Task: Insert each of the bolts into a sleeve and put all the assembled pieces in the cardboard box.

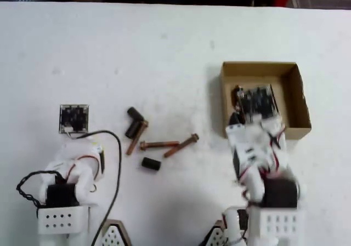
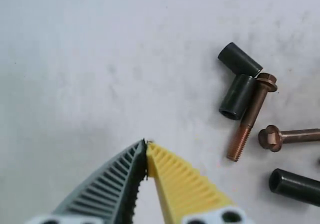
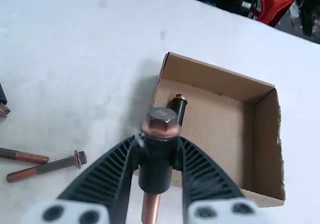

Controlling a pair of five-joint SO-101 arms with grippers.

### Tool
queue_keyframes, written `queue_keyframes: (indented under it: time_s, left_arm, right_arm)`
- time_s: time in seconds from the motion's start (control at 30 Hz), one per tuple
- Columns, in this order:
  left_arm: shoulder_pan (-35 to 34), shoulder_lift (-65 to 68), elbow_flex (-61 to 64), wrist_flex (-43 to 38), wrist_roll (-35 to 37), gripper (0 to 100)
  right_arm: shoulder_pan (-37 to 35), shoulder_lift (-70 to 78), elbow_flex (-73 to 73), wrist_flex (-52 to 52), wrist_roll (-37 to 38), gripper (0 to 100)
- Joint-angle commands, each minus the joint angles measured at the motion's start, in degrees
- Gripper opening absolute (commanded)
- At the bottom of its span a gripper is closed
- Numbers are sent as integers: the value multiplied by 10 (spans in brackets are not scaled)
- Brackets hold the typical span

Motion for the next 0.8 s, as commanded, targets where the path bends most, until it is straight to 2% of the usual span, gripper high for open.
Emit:
queue_keyframes:
  time_s: [0.0, 0.27, 0.77]
  left_arm:
    - [-6, -7, 1, -16, -7, 23]
    - [-7, -7, 11, -17, -7, 23]
    - [-7, -7, 20, -18, -7, 23]
  right_arm:
    - [33, 133, -101, 1, 6, 16]
    - [109, 400, -266, 1, 9, 16]
    - [110, 790, -517, 2, 9, 16]
